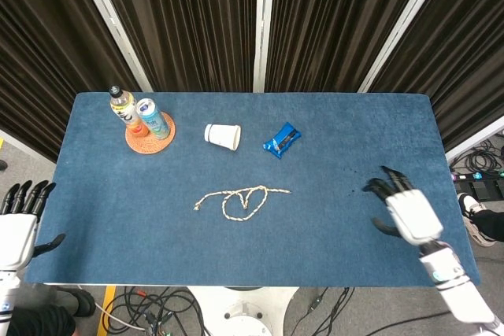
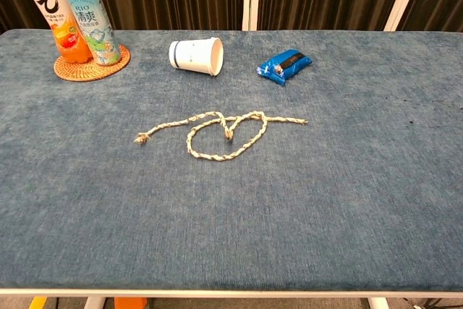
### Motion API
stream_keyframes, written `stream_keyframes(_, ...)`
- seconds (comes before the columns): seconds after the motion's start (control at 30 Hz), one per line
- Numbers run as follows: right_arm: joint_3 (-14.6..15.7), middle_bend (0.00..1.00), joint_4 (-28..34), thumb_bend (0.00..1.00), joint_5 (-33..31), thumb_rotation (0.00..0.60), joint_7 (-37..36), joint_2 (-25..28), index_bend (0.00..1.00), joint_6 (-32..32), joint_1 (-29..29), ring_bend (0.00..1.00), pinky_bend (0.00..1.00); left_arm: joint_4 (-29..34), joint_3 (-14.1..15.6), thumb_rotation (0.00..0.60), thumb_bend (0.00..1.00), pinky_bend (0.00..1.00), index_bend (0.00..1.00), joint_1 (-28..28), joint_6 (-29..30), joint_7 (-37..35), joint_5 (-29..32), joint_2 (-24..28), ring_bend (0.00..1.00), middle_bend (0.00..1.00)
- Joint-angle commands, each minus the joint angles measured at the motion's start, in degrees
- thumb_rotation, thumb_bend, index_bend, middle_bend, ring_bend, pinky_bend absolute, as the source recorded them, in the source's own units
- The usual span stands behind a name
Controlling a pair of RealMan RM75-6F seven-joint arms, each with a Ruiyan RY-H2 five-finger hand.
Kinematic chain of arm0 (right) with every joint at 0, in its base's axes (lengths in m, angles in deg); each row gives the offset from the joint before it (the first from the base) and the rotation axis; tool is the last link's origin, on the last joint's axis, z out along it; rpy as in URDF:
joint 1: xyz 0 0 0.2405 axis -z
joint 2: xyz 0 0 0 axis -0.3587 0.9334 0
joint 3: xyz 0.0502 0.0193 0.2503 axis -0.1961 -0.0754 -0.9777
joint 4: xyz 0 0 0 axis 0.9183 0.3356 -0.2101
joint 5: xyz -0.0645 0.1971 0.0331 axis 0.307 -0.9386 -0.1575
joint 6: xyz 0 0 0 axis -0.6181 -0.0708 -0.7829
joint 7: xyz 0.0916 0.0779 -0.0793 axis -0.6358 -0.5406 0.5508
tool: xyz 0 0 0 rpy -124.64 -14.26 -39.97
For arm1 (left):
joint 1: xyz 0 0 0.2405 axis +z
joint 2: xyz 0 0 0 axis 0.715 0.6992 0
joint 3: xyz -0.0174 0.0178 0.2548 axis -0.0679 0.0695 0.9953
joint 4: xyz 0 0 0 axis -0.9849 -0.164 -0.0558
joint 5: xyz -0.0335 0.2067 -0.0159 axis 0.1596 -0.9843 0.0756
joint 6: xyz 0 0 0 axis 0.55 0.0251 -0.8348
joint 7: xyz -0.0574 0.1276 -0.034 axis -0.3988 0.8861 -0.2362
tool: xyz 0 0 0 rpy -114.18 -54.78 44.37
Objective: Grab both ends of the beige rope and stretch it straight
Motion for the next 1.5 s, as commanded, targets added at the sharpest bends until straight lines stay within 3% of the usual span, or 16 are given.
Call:
stream_keyframes(0.03,-4.0,0.26,-1.7,0.16,-3.4,0.6,1.9,-6.2,0.34,-10.5,-9.3,0.03,0.11,-0.2,0.0,0.6,0.1,0.02,0.1,0.1,0.0,-0.3,0.0,0.1,0.0,0.09)
stream_keyframes(0.23,-6.8,0.26,-8.4,0.16,-10.6,0.6,8.8,-16.4,0.37,-19.0,-17.5,0.03,0.11,-1.0,0.1,0.6,0.1,0.02,0.1,0.2,0.0,-1.4,0.2,0.2,0.0,0.09)
stream_keyframes(0.67,-7.3,0.28,-24.9,0.16,-20.6,0.6,15.3,-33.1,0.44,-22.1,-24.2,0.03,0.11,-2.9,0.0,0.6,0.1,0.02,0.1,-0.2,-1.0,-3.4,0.5,-0.4,0.0,0.09)
stream_keyframes(1.07,-6.6,0.28,-33.4,0.19,-21.7,0.6,14.2,-39.2,0.5,-22.0,-26.6,0.03,0.1,-4.0,0.0,0.6,0.1,0.02,0.1,-0.1,-1.4,-4.7,1.0,-0.8,0.0,0.09)
stream_keyframes(1.5,-5.1,0.27,-35.3,0.22,-20.0,0.6,12.2,-40.3,0.54,-20.3,-26.4,0.03,0.08,-5.2,0.0,0.6,0.1,0.02,0.1,-0.5,-2.1,-5.7,1.0,-1.3,0.0,0.09)
